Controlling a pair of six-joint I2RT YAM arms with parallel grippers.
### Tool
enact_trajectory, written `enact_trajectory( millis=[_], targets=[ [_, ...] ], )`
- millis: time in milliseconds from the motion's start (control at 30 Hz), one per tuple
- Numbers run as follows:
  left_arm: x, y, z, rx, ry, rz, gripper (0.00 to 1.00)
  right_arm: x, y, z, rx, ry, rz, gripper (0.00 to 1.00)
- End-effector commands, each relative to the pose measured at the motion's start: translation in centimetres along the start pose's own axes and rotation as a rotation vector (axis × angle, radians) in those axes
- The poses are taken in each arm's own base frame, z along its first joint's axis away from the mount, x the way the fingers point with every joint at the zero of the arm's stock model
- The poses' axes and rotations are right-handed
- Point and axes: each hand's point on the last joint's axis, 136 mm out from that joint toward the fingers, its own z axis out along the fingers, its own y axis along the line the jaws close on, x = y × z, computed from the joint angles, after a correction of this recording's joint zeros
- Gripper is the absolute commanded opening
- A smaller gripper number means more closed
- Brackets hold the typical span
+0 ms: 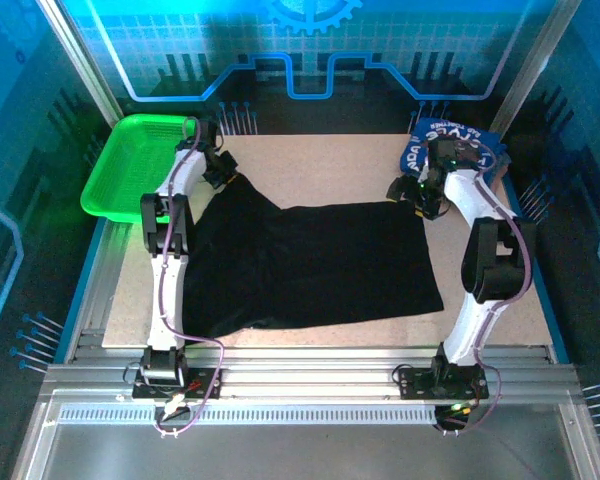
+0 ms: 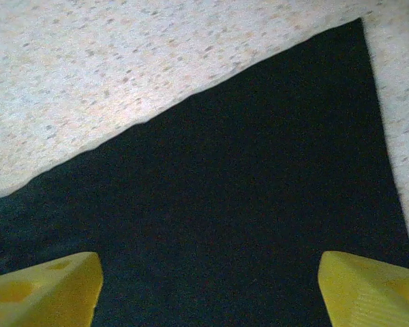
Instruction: Fold and stack the t-shirts
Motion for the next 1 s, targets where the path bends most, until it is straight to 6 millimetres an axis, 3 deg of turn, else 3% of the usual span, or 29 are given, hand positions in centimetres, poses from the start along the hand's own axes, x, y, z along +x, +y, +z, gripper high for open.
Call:
enact_trajectory(
  millis=[0, 267, 467, 833, 967],
  targets=[
    [0.3, -3.6, -4.6, 0.081, -0.011, 0.019, 0.00, -1.4, -1.4, 0.5, 0.077, -0.011, 0.014, 0.79],
    [1.5, -6.5, -8.6, 0.165, -0.030, 0.072, 0.00, -2.9, -3.3, 2.6, 0.192, -0.014, 0.015, 0.69],
    [2.3, -6.8, -10.1, 0.189, -0.032, 0.081, 0.00, -3.8, -4.0, 4.0, 0.293, -0.026, -0.032, 0.64],
    [3.0, -5.8, -9.0, 0.168, -0.012, 0.078, 0.00, -4.8, -4.2, 7.3, 0.403, -0.011, -0.093, 0.53],
    [2.8, -5.9, -8.5, 0.175, -0.013, 0.077, 0.07, -5.5, -4.1, 7.9, 0.433, -0.008, -0.092, 0.41]
  ],
)
